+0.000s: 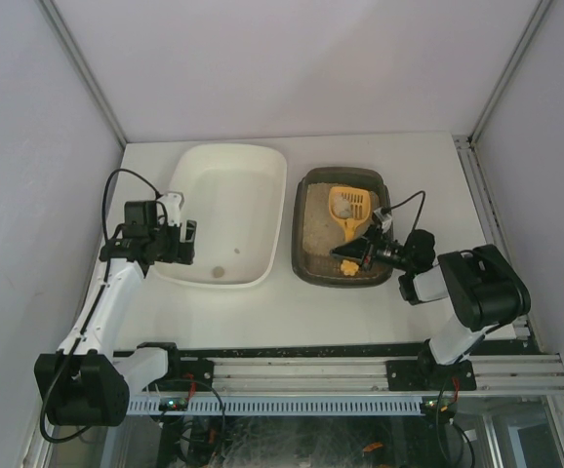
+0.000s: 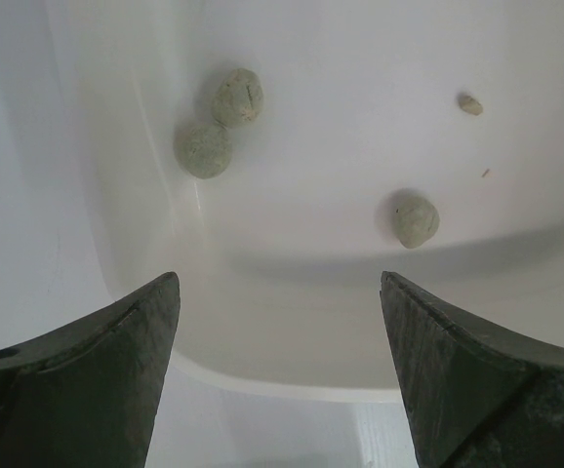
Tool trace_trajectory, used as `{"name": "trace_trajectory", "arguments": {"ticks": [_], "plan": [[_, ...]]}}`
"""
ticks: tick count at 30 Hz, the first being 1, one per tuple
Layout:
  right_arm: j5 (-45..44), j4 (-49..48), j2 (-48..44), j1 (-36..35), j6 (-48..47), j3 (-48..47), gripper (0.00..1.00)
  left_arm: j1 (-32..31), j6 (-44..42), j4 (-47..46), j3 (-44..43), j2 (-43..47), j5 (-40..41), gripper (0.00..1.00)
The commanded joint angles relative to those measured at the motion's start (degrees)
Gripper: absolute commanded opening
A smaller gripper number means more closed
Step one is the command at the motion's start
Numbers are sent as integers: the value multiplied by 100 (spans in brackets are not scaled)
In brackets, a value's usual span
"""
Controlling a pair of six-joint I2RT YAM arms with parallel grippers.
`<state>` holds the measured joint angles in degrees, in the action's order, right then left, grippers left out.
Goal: Clean the litter box
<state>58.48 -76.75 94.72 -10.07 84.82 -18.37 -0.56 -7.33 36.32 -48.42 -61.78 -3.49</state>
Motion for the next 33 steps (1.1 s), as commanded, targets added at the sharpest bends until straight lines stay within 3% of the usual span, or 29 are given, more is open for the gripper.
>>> {"name": "trace_trajectory", "arguments": {"ticks": [1, 4, 6, 10, 14, 19, 23, 28, 33], "plan": [[-125, 1160, -523, -575, -1036, -290, 0, 31, -137, -54, 68, 15, -155, 87], [-135, 626, -495, 4, -740, -33, 0, 32, -146, -54, 61, -7, -147, 87], [-97, 528, -441, -32, -641, -46, 0, 30, -147, -51, 61, -22, -152, 87], [-180, 1612, -690, -507, -1341, -195, 0, 30, -146, -50, 60, -46, -179, 87], [-172, 1497, -780, -168, -1232, -76, 0, 29, -155, -53, 52, -65, -178, 87], [-191, 2138, -962, -555, -1563, -260, 0, 28, -156, -43, 55, -71, -199, 87], [-155, 1972, -1007, -95, -1410, -137, 0, 23, -161, -41, 54, -56, -233, 87], [-364, 3459, -1446, -703, -2268, -557, 0, 21, -305, 56, 39, -34, -444, 87], [-217, 3269, -1580, -157, -2062, -461, 0, 22, -463, 280, -48, -90, -775, 87]]}}
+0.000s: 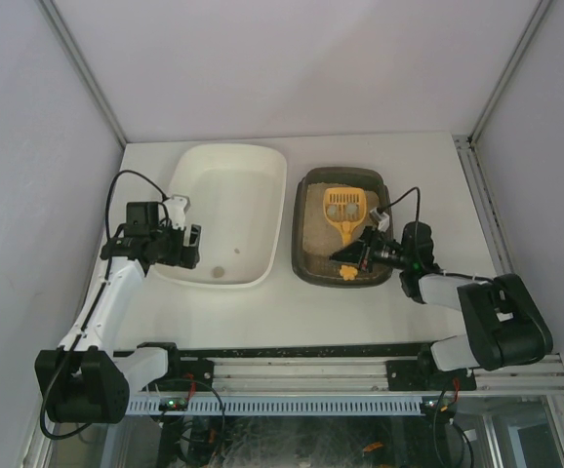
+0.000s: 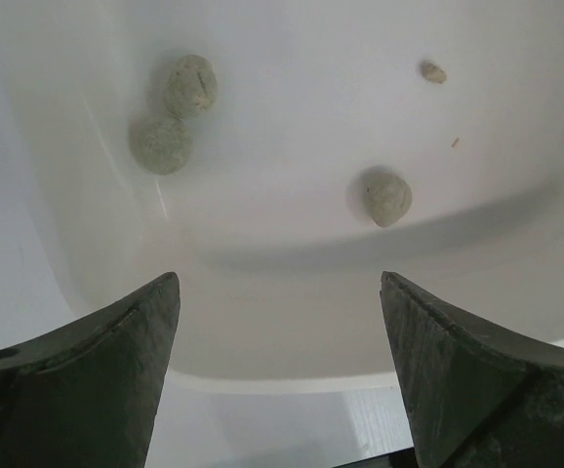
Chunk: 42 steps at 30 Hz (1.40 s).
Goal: Clean the litter box
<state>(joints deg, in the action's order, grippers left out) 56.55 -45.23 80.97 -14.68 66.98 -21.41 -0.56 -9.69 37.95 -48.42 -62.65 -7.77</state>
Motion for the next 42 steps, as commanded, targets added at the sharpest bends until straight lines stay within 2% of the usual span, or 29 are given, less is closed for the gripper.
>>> {"name": "trace_trajectory", "arguments": {"ticks": [1, 3, 4, 8, 10, 12, 15, 19, 23, 26, 29, 33, 36, 39, 42], "plan": [[-88, 624, -311, 190, -607, -271, 0, 25, -231, 108, -45, 6, -314, 87], [-288, 1426, -509, -119, -1160, -421, 0, 21, -221, 90, -25, 27, -288, 87], [-247, 1420, -492, -139, -1167, -395, 0, 26, -222, 89, -22, 33, -298, 87], [92, 55, -240, 395, -250, 70, 0, 25, -229, 94, -26, 21, -313, 87], [50, 176, -304, 264, -351, 42, 0, 23, -231, 94, -18, 12, -305, 87], [-59, 839, -503, 33, -675, -113, 0, 27, -235, 84, -17, 32, -279, 87], [-182, 1253, -875, 42, -729, -229, 0, 24, -153, 11, -27, 2, -69, 87], [-425, 2734, -1189, -192, -1421, -854, 0, 34, -26, -61, -178, -39, 728, 84], [-455, 3782, -1139, -219, -1696, -1515, 0, 255, -214, -207, -341, 412, 1167, 84], [-405, 4634, -830, -334, -1999, -2322, 0, 873, -342, -27, -829, 704, 735, 91], [-568, 5374, -435, -698, -2471, -2938, 0, 1512, -311, 431, -1471, 618, 352, 100], [-990, 5809, 2, -1375, -2931, -3358, 0, 2020, -144, 876, -1905, 456, 20, 100], [-1634, 6472, 386, -1878, -3403, -3886, 0, 2312, -193, 1045, -1901, 402, -606, 100], [-2477, 7337, 764, -2406, -3900, -4531, 0, 2441, -357, 1450, -2021, 163, -1279, 100], [-2807, 7637, 1085, -2660, -4046, -4889, 0, 2508, -337, 1587, -2051, 48, -1524, 100]]}}
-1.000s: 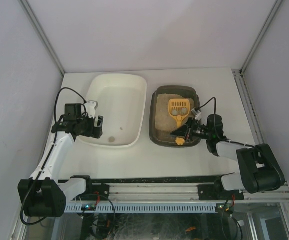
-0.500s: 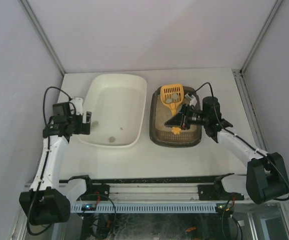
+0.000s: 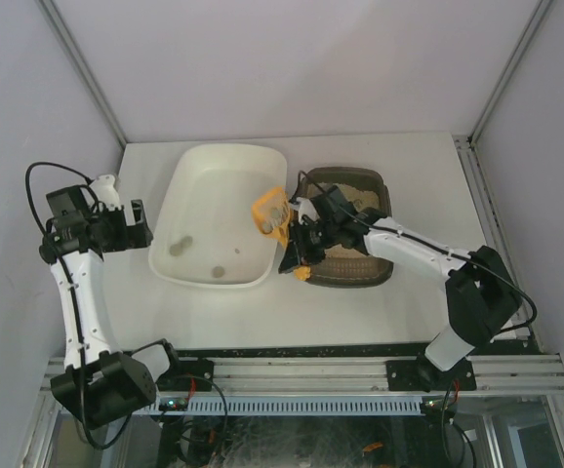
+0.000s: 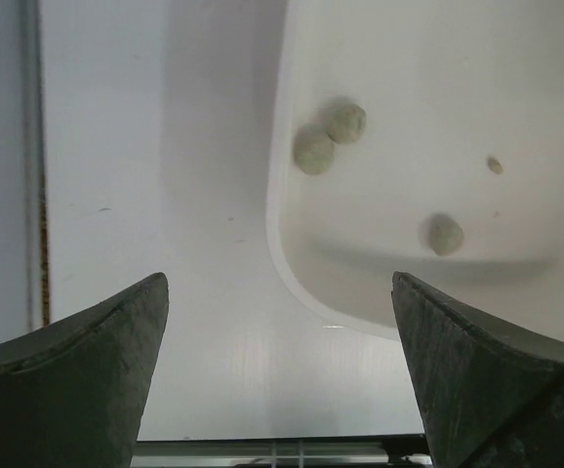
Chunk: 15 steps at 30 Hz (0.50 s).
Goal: Clean the litter box
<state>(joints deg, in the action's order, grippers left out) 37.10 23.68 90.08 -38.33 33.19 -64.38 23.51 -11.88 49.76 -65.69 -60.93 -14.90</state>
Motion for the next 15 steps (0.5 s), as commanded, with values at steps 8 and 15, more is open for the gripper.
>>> {"name": "trace_trajectory", "arguments": {"ticks": [8, 15], "plan": [[-2782, 1962, 935, -1112, -1087, -1602, 0, 162, 22, -50, 23, 19, -401, 100], [-5043, 3081, 1675, -2100, -1364, -2793, 0, 203, 125, -115, 175, -99, -466, 100]]}}
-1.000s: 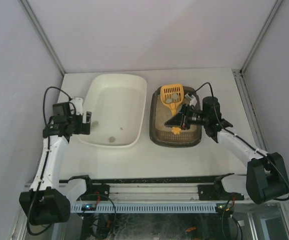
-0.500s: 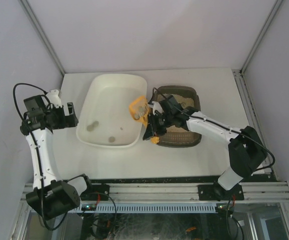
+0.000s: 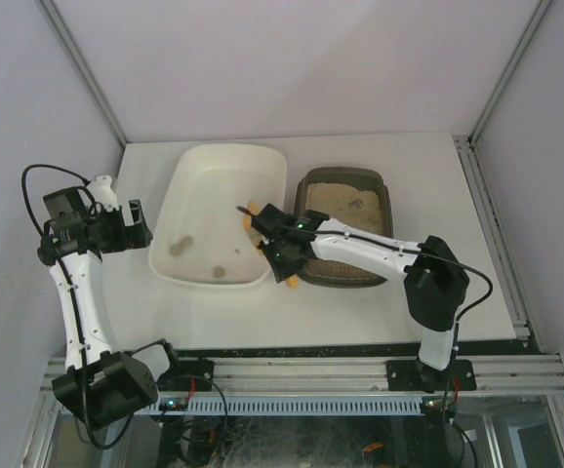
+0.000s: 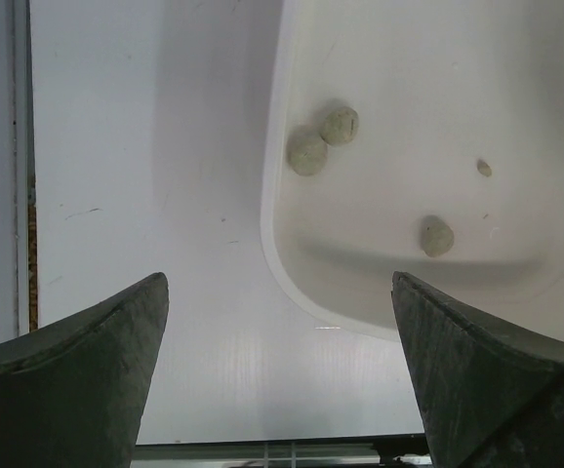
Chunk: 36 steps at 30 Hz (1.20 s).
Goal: Clean the litter box
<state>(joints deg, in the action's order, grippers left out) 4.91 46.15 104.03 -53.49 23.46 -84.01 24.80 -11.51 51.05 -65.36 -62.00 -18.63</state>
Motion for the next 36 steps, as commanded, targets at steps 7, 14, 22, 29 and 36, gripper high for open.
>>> {"name": "trace_trajectory", "arguments": {"ticks": [7, 14, 22, 29, 36], "plan": [[-4703, 2164, 1368, -1605, -560, -1902, 0, 77, 118, -381, 147, 158, 209, 100], [-5003, 1985, 1246, -1672, -558, -1755, 0, 78, 157, -462, 226, 339, 299, 100], [-4959, 1594, 508, -1575, -529, -1382, 0, -20, 421, -213, -314, 236, 297, 100], [-3365, 712, -2280, -216, -146, 279, 0, -2039, 660, -252, -1263, -158, 1729, 100], [-2273, 642, -4959, 1286, 483, 1814, 0, -4003, 2691, -1487, -2064, -652, 2006, 100]]}}
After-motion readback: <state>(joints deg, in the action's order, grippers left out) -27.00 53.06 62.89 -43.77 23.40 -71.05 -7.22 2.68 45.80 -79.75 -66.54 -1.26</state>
